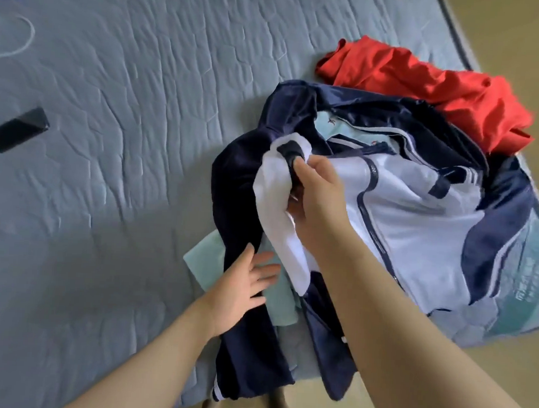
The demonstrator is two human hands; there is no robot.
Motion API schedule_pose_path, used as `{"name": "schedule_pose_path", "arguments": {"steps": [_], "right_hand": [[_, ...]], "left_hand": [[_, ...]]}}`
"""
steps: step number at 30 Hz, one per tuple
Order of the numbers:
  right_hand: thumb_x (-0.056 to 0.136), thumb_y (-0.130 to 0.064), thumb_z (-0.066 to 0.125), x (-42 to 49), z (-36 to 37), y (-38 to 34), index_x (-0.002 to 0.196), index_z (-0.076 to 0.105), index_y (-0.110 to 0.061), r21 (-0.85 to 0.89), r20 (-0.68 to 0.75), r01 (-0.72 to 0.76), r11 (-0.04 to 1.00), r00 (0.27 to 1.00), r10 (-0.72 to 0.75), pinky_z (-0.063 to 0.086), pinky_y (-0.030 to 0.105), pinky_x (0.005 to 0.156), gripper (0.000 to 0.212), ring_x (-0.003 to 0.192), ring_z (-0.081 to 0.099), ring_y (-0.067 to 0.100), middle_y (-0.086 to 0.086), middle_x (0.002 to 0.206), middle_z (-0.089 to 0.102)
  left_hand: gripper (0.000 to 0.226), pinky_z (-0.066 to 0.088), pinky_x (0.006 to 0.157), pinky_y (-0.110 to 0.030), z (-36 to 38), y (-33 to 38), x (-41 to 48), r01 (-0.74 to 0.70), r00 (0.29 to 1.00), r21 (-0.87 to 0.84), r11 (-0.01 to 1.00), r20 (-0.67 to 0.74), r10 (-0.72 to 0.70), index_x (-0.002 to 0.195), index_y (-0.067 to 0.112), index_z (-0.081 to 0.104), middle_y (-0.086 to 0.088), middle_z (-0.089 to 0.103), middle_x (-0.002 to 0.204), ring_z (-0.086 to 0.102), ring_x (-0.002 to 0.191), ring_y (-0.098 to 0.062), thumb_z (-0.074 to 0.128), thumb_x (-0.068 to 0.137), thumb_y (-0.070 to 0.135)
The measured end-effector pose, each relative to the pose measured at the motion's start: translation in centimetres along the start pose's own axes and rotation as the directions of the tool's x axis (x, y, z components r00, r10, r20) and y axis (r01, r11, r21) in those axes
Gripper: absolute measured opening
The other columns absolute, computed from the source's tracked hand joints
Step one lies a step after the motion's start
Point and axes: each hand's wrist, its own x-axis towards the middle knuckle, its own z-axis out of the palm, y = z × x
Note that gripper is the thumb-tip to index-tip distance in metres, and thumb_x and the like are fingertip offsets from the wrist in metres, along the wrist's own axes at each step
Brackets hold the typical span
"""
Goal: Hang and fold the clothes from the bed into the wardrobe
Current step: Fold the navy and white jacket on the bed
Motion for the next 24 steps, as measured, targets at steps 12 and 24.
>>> {"name": "schedule_pose_path", "arguments": {"steps": [12, 24], "right_hand": [[0.088, 0.004, 0.043, -2.6, -1.5, 6.8, 0.086, 0.053, -0.014, -0.233, -0.301, -0.276, 0.933, 0.932, 0.201, 0.036, 0.022, 0.049, 0.02, 0.055, 0.045, 0.015, 0.005, 0.073, 0.053], [0.089, -0.009, 0.045, -3.2, -9.6, 15.0, 0.139, 0.038, -0.023, -0.389, -0.505, -0.537, 0.749, 0.804, 0.314, 0.04, 0.028, 0.068, 0.053, 0.078, 0.048, 0.018, 0.008, 0.118, 0.052]], "left_hand": [[0.017, 0.044, 0.07, -0.025, -0.9, 1.6, -0.8, -0.046, 0.89, 0.112, 0.993, -0.447, 0.092, 0.092, 0.022, 0.055, 0.005, 0.061, 0.081, 0.058, 0.07, -0.009, 0.045, 0.095, 0.009], [0.008, 0.048, 0.069, -0.026, -1.1, -4.6, 3.2, 0.182, 0.937, 0.323, 0.929, -0.342, -0.065, 0.095, 0.029, 0.055, 0.009, 0.058, 0.096, 0.059, 0.091, -0.012, 0.051, 0.093, 0.022]]}}
